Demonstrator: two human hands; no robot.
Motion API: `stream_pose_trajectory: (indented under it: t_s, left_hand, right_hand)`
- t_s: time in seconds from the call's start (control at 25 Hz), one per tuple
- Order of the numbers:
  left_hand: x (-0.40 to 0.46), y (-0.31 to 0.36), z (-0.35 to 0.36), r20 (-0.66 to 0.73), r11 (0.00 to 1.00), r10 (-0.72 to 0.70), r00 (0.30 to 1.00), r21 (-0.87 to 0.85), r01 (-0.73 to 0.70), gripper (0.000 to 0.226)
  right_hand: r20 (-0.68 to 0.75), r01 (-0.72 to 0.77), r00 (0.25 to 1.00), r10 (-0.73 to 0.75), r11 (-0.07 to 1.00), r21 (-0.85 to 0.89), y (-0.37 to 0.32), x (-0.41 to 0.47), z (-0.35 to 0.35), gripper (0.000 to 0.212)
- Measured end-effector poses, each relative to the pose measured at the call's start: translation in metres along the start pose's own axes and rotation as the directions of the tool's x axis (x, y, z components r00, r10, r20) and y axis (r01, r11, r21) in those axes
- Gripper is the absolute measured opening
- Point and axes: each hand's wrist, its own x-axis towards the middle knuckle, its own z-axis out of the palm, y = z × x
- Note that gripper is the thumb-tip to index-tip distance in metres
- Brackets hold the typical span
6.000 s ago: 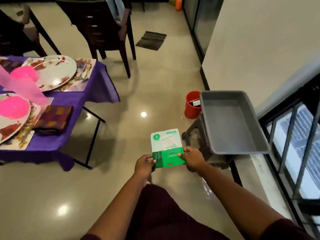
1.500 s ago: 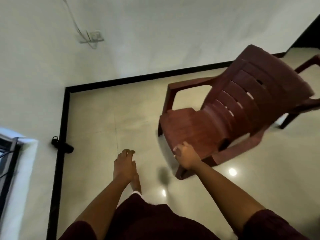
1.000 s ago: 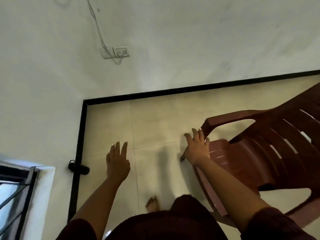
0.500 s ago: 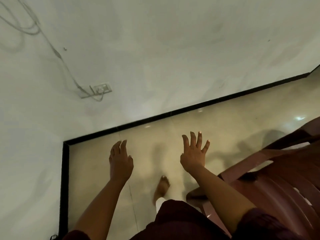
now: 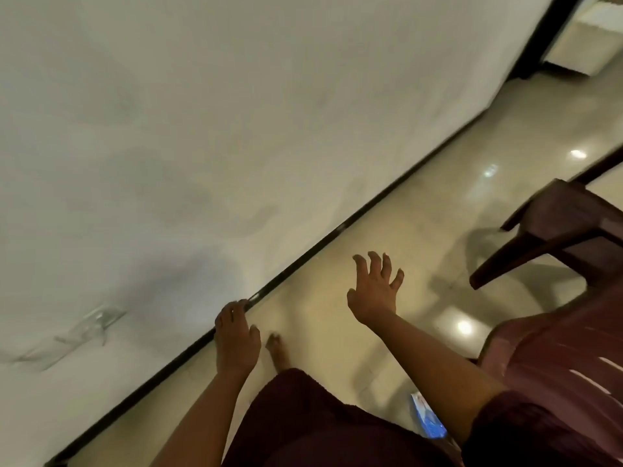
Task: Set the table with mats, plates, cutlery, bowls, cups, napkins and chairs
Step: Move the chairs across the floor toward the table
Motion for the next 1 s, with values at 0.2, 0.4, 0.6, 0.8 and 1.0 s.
stream_pose_trajectory:
  t_s: [0.2, 0.4, 0.6, 0.8, 1.0]
  left_hand:
    - [0.155, 0.055, 0.021, 0.132, 0.984, 0.177, 0.975, -0.011, -0.177, 0.050]
    - [0.300, 0.173, 0.086, 0.330, 0.818, 0.540, 0.774, 0.013, -0.576, 0.047]
    - [0.323, 0.286, 0.172, 0.498, 0.653, 0.692, 0.523, -0.122, -0.747, 0.046]
    - [0.276, 0.412, 0.262, 0.592, 0.340, 0.800, 0.099, -0.311, -0.887, 0.048]
    - [0.211, 0.482, 0.299, 0.593, 0.045, 0.749, -0.296, -0.491, -0.870, 0.047]
  right_hand:
    - [-0.050, -0.263, 0.963, 0.264, 0.965, 0.020, 0.055, 0.068, -0.016, 0.070]
    - [-0.190, -0.586, 0.767, 0.613, 0.790, 0.180, 0.122, 0.146, -0.068, 0.069]
    - [-0.148, -0.750, 0.583, 0.799, 0.599, 0.281, 0.162, 0.117, -0.048, 0.070]
    - [-0.099, -0.828, 0.458, 0.883, 0.465, 0.313, 0.221, 0.093, -0.043, 0.070]
    - [-0.074, -0.834, 0.359, 0.930, 0.355, 0.423, 0.234, 0.082, -0.039, 0.068]
